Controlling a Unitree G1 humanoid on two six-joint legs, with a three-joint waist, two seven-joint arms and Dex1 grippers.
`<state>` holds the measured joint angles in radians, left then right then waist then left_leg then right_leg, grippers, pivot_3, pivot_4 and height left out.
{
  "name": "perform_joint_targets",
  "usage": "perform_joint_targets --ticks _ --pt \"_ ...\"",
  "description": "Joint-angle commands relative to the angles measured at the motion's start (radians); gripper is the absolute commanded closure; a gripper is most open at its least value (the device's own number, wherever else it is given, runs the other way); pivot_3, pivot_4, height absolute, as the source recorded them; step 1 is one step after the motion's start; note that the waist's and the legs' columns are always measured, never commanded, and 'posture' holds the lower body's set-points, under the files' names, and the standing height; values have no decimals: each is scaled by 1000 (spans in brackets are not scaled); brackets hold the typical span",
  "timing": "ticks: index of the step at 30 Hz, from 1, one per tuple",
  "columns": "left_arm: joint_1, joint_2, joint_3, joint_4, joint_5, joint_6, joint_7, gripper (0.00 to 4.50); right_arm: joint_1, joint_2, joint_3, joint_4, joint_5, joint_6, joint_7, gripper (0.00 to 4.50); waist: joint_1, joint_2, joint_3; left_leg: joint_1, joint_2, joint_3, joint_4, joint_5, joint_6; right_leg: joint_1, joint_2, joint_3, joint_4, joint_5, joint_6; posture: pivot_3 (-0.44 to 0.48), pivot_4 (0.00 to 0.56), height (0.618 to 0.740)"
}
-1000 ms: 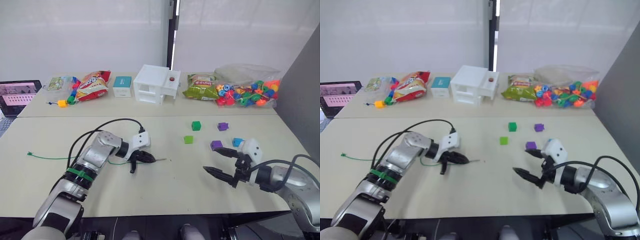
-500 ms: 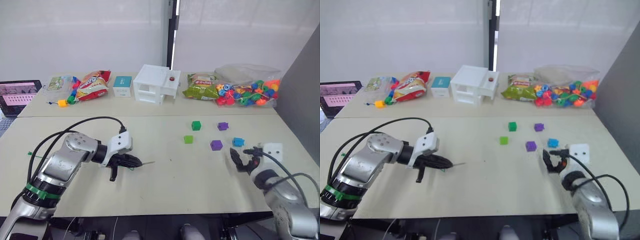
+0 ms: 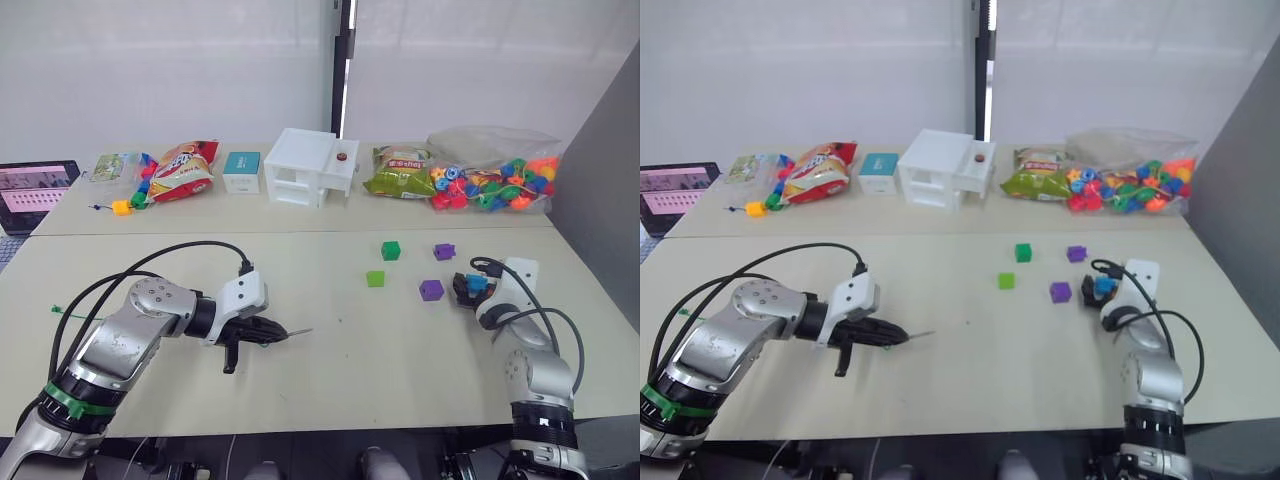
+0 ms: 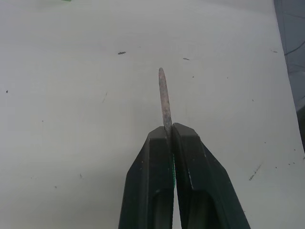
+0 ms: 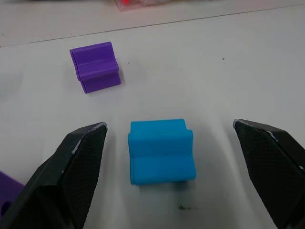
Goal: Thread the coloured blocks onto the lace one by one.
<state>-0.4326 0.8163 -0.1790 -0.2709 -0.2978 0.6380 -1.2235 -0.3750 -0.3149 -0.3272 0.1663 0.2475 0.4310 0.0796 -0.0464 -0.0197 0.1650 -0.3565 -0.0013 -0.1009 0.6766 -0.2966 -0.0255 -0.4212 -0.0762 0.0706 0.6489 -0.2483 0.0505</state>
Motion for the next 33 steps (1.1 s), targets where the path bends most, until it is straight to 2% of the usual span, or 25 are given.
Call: perform_joint_targets --ticks 1,5,6,7,8,13,16,17,20,24,27,29,33 --pt "-2 15 20 -26 -13 -11 10 4500 -10 -1 -11 5 0 -35 -2 831 1 0 0 0 0 0 0 0 0 0 0 0 0 0 0 0 150 740" --pt "-1 22 20 -20 -12 -21 12 4500 8 11 -9 -17 7 -30 -7 2307 0 0 0 0 0 0 0 0 0 0 0 0 0 0 0 0 150 740" --pt "-1 23 20 -19 -13 -23 12 4500 9 14 -11 -22 11 -33 -6 2307 -1 0 0 0 0 0 0 0 0 0 0 0 0 0 0 0 150 740" --pt "-1 23 18 -19 -14 -24 12 4500 12 16 -15 -36 17 -31 -7 2930 -1 0 0 0 0 0 0 0 0 0 0 0 0 0 0 0 150 740" --pt "-2 23 17 -19 -15 -25 13 4500 14 16 -19 -50 20 -31 -8 3251 -2 0 0 0 0 0 0 0 0 0 0 0 0 0 0 0 150 740" --pt "-1 25 15 -13 -16 -32 12 4500 43 14 -39 -208 68 17 -1 3292 -1 1 0 0 0 0 0 0 0 0 0 0 0 0 0 0 150 740" --pt "1 28 16 -2 -14 -40 11 4500 82 10 -26 -419 126 111 7 3292 0 1 0 0 0 0 0 0 0 -1 0 0 0 0 0 0 150 740" --pt "2 29 17 1 -15 -40 10 4500 103 14 -12 -539 171 177 1 3292 0 1 1 0 0 -1 0 0 0 -1 0 0 0 0 0 0 150 740" --pt "1 30 16 13 -17 -43 5 4500 160 28 59 -815 284 369 -30 3292 -2 2 1 -1 0 -1 0 0 0 -1 1 0 1 0 0 0 150 740" --pt "-4 28 4 33 -12 -55 -3 4500 206 81 221 -1019 396 567 -86 3292 0 2 1 -1 1 -2 0 0 0 -1 1 -1 0 0 0 0 150 740" --pt "-13 22 -6 38 -13 -57 -11 4500 227 132 372 -1033 428 621 -79 3292 0 2 1 -1 0 -2 0 0 0 -1 1 -1 0 0 0 0 150 740" --pt "-18 18 -17 36 -13 -60 -16 4500 233 134 473 -960 352 609 -93 3292 1 2 1 -1 0 -2 0 0 0 -1 1 -1 0 0 0 0 150 740" --pt "-27 17 -22 30 -17 -53 -17 4500 236 127 587 -807 218 530 -100 3292 3 1 1 -1 0 -2 1 0 0 0 0 -1 -1 0 0 0 150 740"
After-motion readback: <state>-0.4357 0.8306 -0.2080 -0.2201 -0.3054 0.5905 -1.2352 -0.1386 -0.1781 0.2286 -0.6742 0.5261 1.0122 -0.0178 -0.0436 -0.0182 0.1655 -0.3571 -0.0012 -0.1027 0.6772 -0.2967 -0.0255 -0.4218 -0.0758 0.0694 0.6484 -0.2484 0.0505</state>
